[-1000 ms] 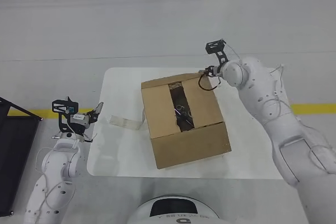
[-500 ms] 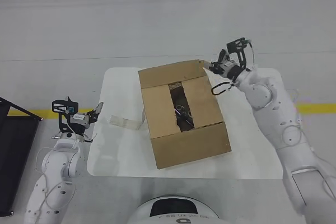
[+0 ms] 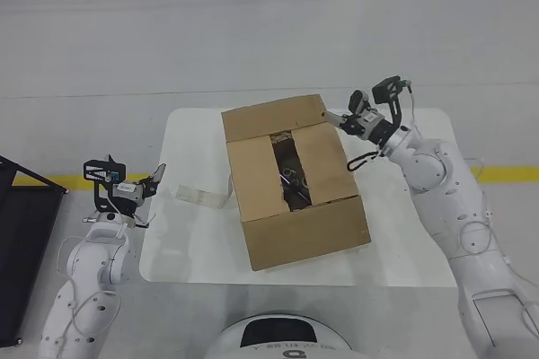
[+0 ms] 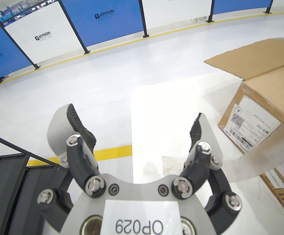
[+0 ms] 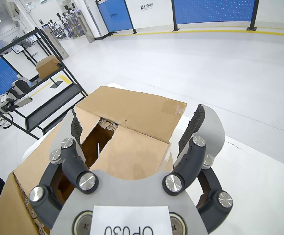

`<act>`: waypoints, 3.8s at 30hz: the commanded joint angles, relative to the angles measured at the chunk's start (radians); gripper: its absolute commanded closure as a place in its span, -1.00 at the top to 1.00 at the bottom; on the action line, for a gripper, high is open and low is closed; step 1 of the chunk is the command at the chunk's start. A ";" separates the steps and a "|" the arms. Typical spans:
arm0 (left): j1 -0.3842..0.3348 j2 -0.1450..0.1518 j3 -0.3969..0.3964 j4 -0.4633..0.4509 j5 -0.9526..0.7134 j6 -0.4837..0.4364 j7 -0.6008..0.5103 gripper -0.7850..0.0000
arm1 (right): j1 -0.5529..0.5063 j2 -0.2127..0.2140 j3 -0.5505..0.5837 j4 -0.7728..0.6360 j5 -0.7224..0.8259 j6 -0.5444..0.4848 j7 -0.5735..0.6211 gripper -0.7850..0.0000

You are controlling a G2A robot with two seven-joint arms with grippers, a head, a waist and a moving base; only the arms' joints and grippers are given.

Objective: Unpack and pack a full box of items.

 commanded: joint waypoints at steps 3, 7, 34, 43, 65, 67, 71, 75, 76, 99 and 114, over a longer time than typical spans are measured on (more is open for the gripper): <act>0.000 0.000 0.000 0.000 0.000 0.000 0.000 1.00 | 0.050 0.007 -0.079 0.046 0.321 -0.340 0.332 1.00; 0.000 0.000 0.000 0.000 0.000 0.000 0.000 1.00 | 0.126 0.015 -0.189 0.050 0.634 -0.263 0.645 1.00; 0.000 0.000 0.000 0.000 0.000 0.000 0.000 1.00 | 0.439 -0.188 -0.628 0.450 0.976 0.114 0.979 1.00; 0.000 0.000 0.000 0.000 0.000 0.000 0.000 1.00 | 0.490 -0.242 -0.557 0.554 1.469 0.282 1.190 1.00; -0.005 -0.003 -0.029 0.019 -0.043 0.042 0.006 1.00 | 0.607 -0.474 -0.762 0.666 1.357 0.262 1.169 1.00; -0.001 -0.005 -0.062 0.034 -0.087 0.063 0.018 1.00 | 0.612 -0.502 -0.779 0.703 1.351 0.259 1.166 1.00; 0.012 -0.007 -0.125 0.065 -0.171 0.067 0.040 1.00 | 0.621 -0.554 -0.804 0.797 1.324 0.258 1.135 1.00; 0.019 -0.008 -0.146 0.068 -0.193 0.050 0.043 1.00 | 0.624 -0.596 -0.820 0.874 1.299 0.265 1.115 1.00; 0.021 -0.009 -0.140 0.059 -0.181 0.046 0.042 1.00 | 0.625 -0.605 -0.823 0.890 1.291 0.267 1.112 1.00; -0.079 -0.032 0.177 0.030 0.465 0.183 -0.274 1.00 | 0.713 -0.459 -0.616 0.853 1.344 0.146 1.054 1.00; -0.194 -0.068 0.361 0.096 0.550 0.154 -0.405 1.00 | 0.449 -0.098 -0.283 0.422 1.166 0.071 0.979 1.00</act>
